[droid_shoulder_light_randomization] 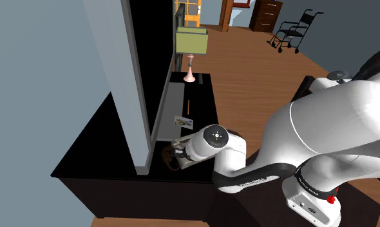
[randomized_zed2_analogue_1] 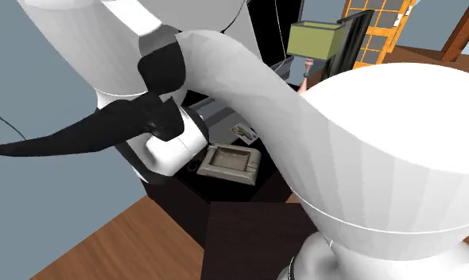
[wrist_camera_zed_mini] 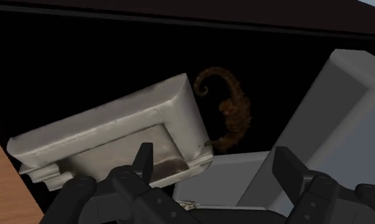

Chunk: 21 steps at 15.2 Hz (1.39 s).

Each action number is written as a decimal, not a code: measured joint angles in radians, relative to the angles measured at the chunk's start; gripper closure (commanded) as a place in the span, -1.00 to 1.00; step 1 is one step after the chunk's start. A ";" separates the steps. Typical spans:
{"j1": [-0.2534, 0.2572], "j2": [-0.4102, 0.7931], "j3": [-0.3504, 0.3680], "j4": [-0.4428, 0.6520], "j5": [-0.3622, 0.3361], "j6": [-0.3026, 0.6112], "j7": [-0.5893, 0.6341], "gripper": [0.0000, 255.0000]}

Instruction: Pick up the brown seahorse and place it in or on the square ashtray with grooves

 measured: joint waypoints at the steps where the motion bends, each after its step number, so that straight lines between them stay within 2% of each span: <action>1: -0.047 -0.038 0.050 0.041 0.014 0.000 0.016 -1.00; 2: -0.100 -0.080 0.103 0.087 0.028 0.005 0.030 -1.00; 4: -0.159 -0.155 0.164 0.154 0.052 0.014 0.062 -1.00; 12: -0.309 -0.264 0.287 0.260 0.072 0.056 0.068 -1.00; 14: -0.326 -0.273 0.299 0.269 0.072 0.062 0.066 -1.00; 19: -0.332 -0.276 0.303 0.271 0.073 0.065 0.065 -1.00; 20: -0.332 -0.276 0.303 0.271 0.073 0.065 0.065 1.00; 21: -0.332 -0.276 0.303 0.271 0.073 0.065 0.065 1.00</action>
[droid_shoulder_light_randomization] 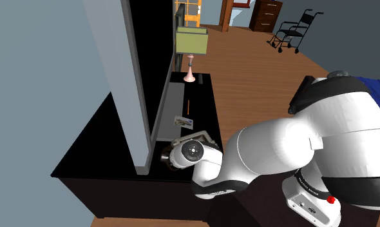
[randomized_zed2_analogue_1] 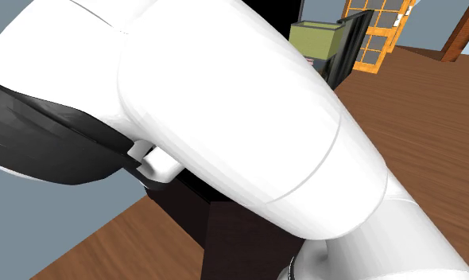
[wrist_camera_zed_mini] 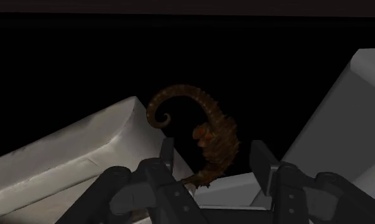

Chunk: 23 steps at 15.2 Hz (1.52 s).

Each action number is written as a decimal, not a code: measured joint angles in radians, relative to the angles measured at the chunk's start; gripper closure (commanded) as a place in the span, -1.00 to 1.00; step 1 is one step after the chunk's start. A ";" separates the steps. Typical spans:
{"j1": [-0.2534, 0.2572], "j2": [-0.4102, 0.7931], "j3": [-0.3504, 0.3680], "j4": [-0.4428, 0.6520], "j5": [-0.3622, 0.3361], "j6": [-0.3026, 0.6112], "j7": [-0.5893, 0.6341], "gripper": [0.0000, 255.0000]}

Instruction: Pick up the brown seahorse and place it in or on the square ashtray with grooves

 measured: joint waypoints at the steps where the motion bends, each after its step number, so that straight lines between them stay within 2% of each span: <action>1: 0.000 0.000 0.000 0.000 0.000 0.000 0.000 1.00; 8: 0.000 0.000 0.000 0.000 0.000 0.000 0.000 1.00; 9: 0.000 0.000 0.000 0.000 0.000 0.000 0.000 -1.00; 10: 0.000 0.000 0.000 0.000 0.000 0.000 0.000 -1.00; 11: -0.052 0.010 0.036 0.020 -0.016 -0.009 -0.029 -1.00; 13: -0.232 0.035 0.150 0.101 -0.067 -0.065 -0.143 -1.00; 14: -0.292 0.039 0.187 0.127 -0.079 -0.085 -0.186 -1.00; 15: -0.325 0.035 0.211 0.141 -0.083 -0.089 -0.209 -1.00; 18: -0.380 0.006 0.250 0.172 -0.084 -0.080 -0.237 -1.00; 23: -0.424 -0.051 0.283 0.224 -0.079 -0.066 -0.244 -1.00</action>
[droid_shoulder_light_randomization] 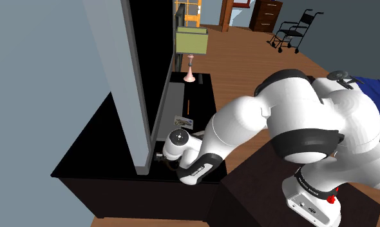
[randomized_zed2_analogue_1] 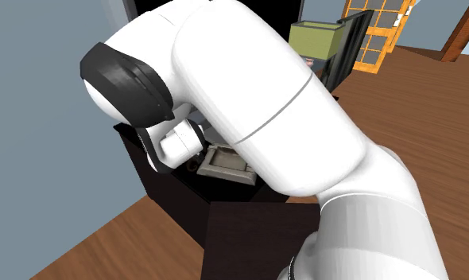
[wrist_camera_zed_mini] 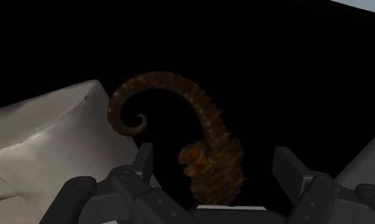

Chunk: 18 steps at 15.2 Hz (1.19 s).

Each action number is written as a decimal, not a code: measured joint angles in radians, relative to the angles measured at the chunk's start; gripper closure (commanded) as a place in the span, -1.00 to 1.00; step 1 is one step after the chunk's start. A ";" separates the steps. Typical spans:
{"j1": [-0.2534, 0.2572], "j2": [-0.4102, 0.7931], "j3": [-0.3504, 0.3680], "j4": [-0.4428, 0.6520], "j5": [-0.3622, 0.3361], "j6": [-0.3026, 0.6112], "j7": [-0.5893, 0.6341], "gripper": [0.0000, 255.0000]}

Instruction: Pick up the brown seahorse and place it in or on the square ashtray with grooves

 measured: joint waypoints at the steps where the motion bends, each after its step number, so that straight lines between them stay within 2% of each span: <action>1: -0.002 -0.003 0.001 0.003 0.000 0.000 0.000 -1.00; 5: -0.004 -0.005 0.003 0.006 0.000 0.001 -0.001 -1.00; 6: -0.004 -0.005 0.003 0.006 0.000 0.001 -0.001 1.00; 18: 0.003 0.010 -0.004 -0.004 -0.002 -0.007 -0.002 1.00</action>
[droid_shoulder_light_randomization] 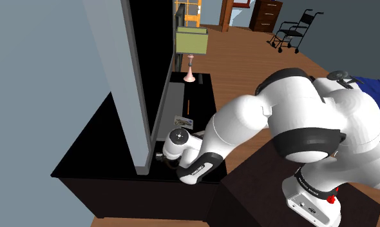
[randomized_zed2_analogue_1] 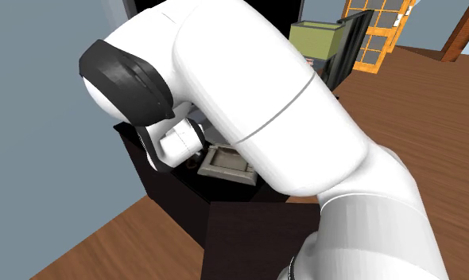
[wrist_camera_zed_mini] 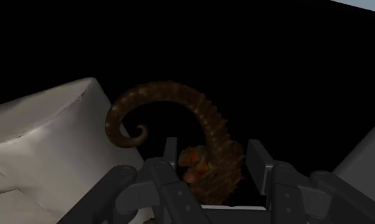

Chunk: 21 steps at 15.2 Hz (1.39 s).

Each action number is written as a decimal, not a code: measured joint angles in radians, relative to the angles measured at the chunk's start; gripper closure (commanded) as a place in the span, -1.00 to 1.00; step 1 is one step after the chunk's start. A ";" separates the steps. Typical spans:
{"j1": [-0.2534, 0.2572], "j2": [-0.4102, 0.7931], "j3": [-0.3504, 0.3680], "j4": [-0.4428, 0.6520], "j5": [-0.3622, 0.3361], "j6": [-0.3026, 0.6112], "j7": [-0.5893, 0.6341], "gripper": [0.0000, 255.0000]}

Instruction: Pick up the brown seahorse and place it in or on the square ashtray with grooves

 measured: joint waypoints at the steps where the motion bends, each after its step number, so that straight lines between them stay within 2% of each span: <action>1: 0.005 0.013 -0.005 -0.009 -0.002 -0.004 -0.002 1.00; 21: 0.133 0.238 -0.158 -0.099 -0.070 -0.169 -0.001 1.00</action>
